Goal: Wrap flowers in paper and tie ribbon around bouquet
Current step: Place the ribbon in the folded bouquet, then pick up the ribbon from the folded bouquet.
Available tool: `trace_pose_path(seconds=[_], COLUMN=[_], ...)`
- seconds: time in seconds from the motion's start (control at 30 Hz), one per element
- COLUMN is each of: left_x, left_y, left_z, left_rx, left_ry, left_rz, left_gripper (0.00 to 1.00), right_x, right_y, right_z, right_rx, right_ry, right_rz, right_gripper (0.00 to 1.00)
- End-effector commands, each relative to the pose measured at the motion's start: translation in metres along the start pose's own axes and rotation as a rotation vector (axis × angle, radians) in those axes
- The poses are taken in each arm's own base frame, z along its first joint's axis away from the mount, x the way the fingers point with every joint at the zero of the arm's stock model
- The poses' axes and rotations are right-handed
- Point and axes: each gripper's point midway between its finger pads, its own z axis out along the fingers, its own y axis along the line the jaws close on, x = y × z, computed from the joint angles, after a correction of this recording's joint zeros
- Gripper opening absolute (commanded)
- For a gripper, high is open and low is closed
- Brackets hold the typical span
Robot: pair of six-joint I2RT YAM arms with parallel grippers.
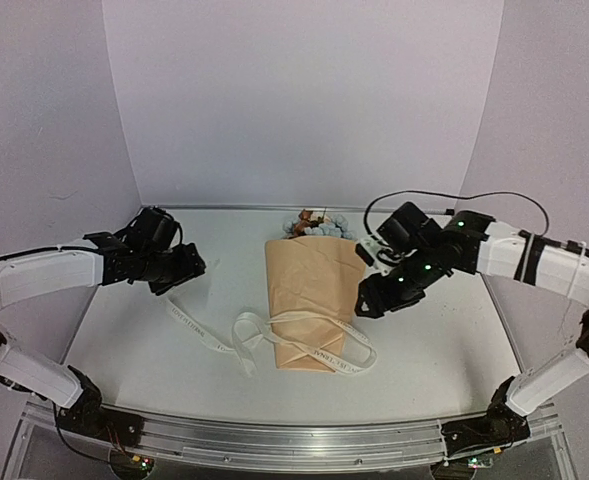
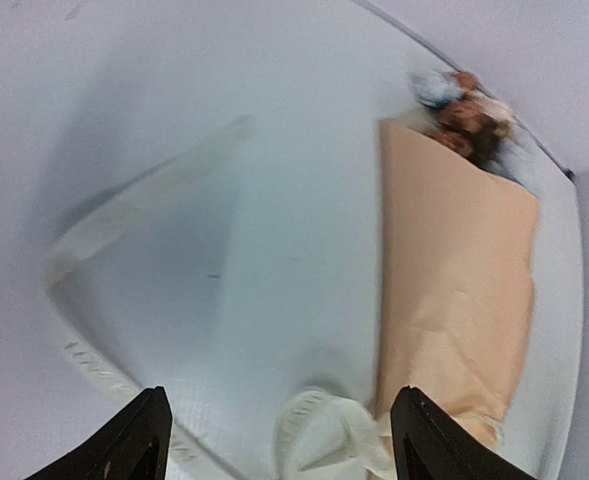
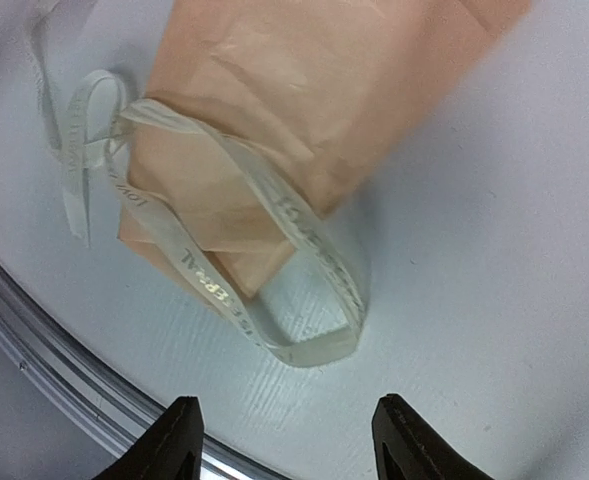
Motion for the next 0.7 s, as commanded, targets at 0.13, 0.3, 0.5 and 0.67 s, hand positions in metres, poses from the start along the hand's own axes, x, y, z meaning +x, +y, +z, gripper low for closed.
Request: trace_pose_path(seconds=[0.13, 0.3, 0.5, 0.67], left_x=[0.005, 0.004, -0.005, -0.017], left_y=[0.093, 0.110, 0.118, 0.119], left_z=[-0.002, -0.003, 0.005, 0.024], left_rx=[-0.165, -0.188, -0.224, -0.258], left_ry=[0.032, 0.030, 0.009, -0.005], left_rz=[-0.240, -0.276, -0.264, -0.217], left_gripper=[0.79, 0.79, 0.79, 0.76], right_x=[-0.042, -0.054, -0.058, -0.052], right_y=[0.114, 0.146, 0.160, 0.160], right_z=[0.057, 0.096, 0.128, 0.148], right_rx=[-0.167, -0.194, -0.201, -0.195], right_ry=[0.048, 0.079, 0.107, 0.141], right_rz=[-0.340, -0.396, -0.411, -0.399], right_gripper=[0.56, 0.54, 0.53, 0.51])
